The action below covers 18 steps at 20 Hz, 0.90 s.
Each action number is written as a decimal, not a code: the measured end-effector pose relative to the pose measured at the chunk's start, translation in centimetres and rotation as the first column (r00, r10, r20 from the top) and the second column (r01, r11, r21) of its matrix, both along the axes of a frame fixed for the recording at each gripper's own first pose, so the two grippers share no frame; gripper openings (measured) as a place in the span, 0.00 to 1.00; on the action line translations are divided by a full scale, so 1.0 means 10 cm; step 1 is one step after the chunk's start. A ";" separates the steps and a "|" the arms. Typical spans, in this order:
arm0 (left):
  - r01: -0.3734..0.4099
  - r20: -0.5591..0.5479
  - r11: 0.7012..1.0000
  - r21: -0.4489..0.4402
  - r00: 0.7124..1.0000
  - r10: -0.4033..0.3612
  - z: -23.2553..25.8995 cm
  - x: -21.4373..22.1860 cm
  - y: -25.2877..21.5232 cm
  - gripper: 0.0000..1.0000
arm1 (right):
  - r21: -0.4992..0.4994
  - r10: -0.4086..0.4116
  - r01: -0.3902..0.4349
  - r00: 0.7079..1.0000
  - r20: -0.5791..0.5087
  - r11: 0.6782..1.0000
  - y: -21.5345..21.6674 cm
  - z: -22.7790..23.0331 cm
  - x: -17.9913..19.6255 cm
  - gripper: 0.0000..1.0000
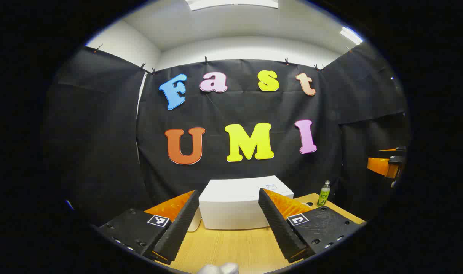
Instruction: Open the microwave oven with the left hand, put the food in, and close the microwave oven.
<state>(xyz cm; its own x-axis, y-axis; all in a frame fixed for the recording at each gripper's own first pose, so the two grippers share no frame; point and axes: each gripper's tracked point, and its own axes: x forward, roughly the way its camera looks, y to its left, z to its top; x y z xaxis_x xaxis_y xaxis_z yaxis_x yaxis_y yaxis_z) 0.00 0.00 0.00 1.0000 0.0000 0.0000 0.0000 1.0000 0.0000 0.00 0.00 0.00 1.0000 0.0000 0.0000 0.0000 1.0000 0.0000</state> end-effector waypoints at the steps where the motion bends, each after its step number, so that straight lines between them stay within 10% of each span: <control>1: 0.009 -0.003 1.000 -0.005 1.000 -0.009 0.00 -0.01 -0.04 1.00 | 0.002 -0.004 0.004 1.000 0.003 1.000 -0.02 0.01 -0.02 1.00; 18: 0.032 -0.049 0.999 0.001 0.998 -0.032 -0.28 0.39 -0.47 0.96 | 0.021 0.001 -0.001 1.000 -0.010 1.000 -0.28 0.03 0.14 1.00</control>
